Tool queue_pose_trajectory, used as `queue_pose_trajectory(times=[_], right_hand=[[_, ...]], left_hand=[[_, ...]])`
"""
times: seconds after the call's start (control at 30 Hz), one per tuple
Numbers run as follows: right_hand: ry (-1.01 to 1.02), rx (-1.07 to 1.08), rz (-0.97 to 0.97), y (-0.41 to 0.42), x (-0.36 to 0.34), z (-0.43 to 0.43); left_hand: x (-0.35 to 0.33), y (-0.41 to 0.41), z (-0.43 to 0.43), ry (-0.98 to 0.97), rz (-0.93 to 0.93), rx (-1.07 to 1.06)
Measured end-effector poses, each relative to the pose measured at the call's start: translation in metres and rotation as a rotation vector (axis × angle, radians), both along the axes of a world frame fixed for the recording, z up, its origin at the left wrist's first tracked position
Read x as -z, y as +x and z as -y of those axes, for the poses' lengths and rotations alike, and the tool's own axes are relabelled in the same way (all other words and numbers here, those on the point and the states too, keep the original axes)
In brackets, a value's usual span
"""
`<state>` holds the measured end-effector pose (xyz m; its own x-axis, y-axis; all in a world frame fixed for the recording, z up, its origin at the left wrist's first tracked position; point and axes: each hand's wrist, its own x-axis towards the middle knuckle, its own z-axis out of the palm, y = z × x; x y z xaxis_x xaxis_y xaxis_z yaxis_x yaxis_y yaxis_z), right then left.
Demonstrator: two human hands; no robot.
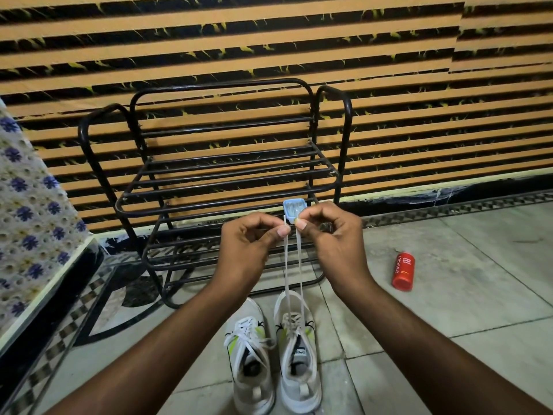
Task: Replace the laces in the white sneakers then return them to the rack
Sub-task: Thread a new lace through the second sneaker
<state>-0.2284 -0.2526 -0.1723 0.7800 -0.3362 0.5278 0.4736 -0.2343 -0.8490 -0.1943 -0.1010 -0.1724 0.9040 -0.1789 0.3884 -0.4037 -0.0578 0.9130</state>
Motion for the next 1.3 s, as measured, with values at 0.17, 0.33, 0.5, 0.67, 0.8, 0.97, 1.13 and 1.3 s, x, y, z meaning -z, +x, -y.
queue_pose_trajectory(times=[0.17,0.33,0.5,0.67,0.8,0.97,1.13,1.3], right_hand=[[0.025,0.014,-0.057,0.002,0.01,0.004],[0.098,-0.056,-0.102,0.006,0.027,0.014],[-0.058,-0.002,-0.197,0.012,0.069,0.026],[-0.141,0.009,-0.318,0.012,0.128,0.034],[-0.251,-0.03,-0.379,0.004,0.173,0.032],[-0.384,-0.004,-0.44,-0.007,0.22,0.024],[-0.43,0.006,-0.46,-0.018,0.251,0.014],[-0.521,0.036,-0.529,-0.017,0.268,0.007]], left_hand=[[0.009,0.005,-0.005,-0.017,-0.064,0.003],[0.031,0.013,-0.012,-0.022,-0.197,0.058],[0.083,0.025,-0.016,0.217,-0.27,0.051],[0.146,0.035,-0.018,0.643,-0.227,0.023],[0.178,0.033,-0.016,0.897,-0.193,0.129],[0.2,0.029,-0.008,0.944,-0.103,0.197],[0.217,0.024,-0.004,0.913,-0.037,0.251],[0.219,0.027,-0.004,0.885,-0.041,0.245]])
